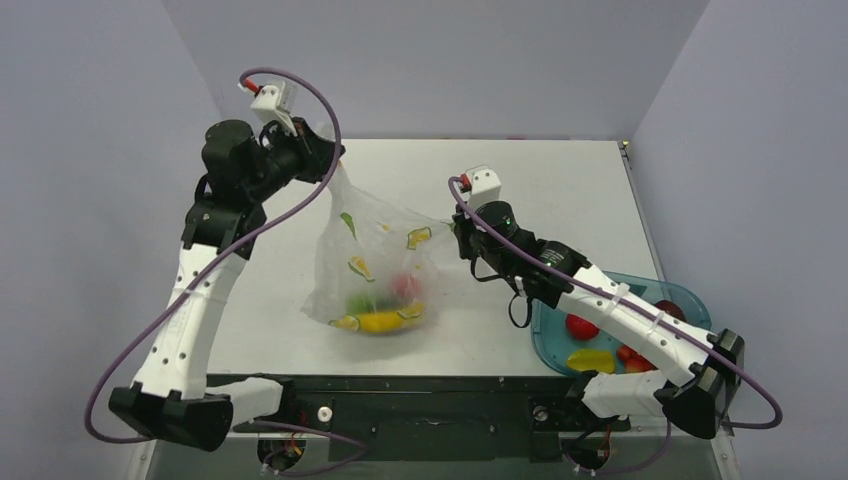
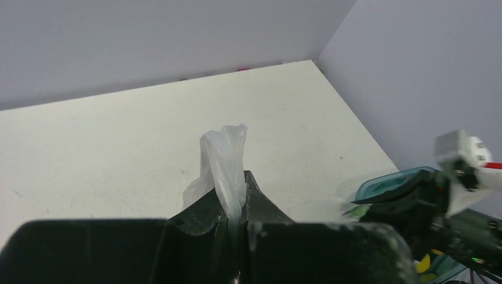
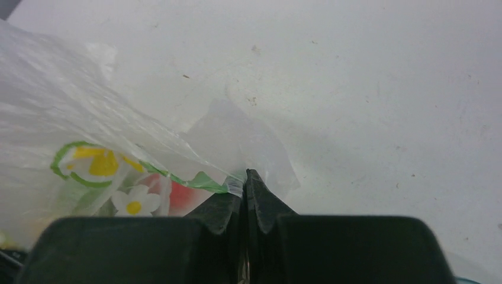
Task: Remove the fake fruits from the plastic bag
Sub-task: Adjust the plastic bag at the center of the board.
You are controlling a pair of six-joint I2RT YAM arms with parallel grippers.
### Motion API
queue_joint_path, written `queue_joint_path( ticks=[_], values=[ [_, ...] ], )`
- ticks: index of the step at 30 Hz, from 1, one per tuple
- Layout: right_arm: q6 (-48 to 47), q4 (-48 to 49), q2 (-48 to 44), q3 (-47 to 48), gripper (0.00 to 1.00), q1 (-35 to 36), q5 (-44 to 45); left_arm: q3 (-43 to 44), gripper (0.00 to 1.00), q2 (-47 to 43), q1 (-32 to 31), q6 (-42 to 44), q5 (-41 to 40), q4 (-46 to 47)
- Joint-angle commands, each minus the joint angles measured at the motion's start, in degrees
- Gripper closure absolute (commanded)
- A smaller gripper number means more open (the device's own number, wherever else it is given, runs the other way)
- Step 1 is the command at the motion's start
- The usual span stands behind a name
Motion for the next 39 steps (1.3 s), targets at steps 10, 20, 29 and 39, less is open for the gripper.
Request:
queue_joint_path(
  ticks=[10,20,29,39],
  values=[
    [12.74,13.05,-1.71,-4.94,1.0,9.62,-8.37,-11.91,0.62,-2.15,15.05,-11.68,9.98,-4.28],
    [13.11,15.57,1.48,-5.08,1.0,9.71,-9.23,-21.05,0.56,-21.03,19.02,-14.15,-3.03,-22.68],
    [13.11,15.56,0.86,-4.96,1.0,9.82,-9.15,-45.73,0.19,-32.0,10.84,-40.51,12.33,7.26],
    [13.98,15.85,0.68,-5.42,1.0,10.51,-9.46,-43.4,0.2,-20.35,-15.88,-46.49,-19.55,11.49]
  ],
)
